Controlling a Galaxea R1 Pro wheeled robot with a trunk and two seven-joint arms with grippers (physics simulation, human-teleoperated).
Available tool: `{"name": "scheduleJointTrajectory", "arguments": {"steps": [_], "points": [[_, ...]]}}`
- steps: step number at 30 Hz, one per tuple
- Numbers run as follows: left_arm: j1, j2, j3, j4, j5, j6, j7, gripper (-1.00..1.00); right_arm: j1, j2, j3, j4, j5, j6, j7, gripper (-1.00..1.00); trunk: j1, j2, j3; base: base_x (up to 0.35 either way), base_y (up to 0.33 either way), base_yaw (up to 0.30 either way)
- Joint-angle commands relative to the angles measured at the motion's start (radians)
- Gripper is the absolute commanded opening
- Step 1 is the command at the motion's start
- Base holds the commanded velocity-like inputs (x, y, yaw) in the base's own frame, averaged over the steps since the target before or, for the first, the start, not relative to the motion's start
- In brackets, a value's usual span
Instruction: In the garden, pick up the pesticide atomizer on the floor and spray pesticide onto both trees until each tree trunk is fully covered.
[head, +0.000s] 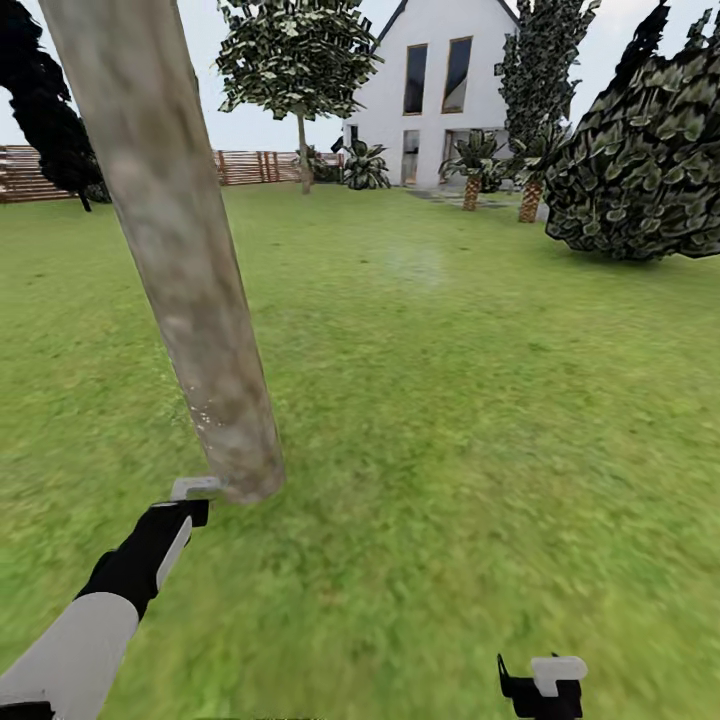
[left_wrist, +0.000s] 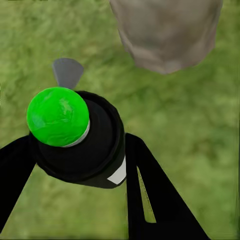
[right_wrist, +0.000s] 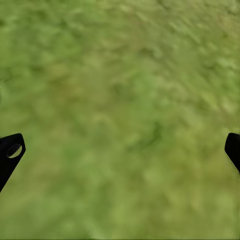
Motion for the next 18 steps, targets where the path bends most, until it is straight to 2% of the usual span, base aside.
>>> {"name": "scheduleJointTrajectory", "arguments": {"steps": [1,7,18], "points": [[0.0,-0.002,0.002,0.001,0.0,-0.017,0.0,-1.0,0.0,0.0,0.001,0.0,0.0,0.0,0.0,1.0,0.0,0.0,0.0,0.043,-0.274,0.278],[0.0,-0.004,0.004,0.003,0.001,-0.037,0.001,-1.0,0.0,0.0,0.0,0.0,0.0,0.0,0.0,1.0,0.0,0.0,0.0,0.105,-0.271,0.269],[0.0,-0.004,0.003,0.002,0.001,-0.04,0.001,-1.0,0.0,-0.004,-0.001,0.002,0.001,0.0,0.001,1.0,0.0,0.0,0.0,0.159,-0.252,0.011]]}}
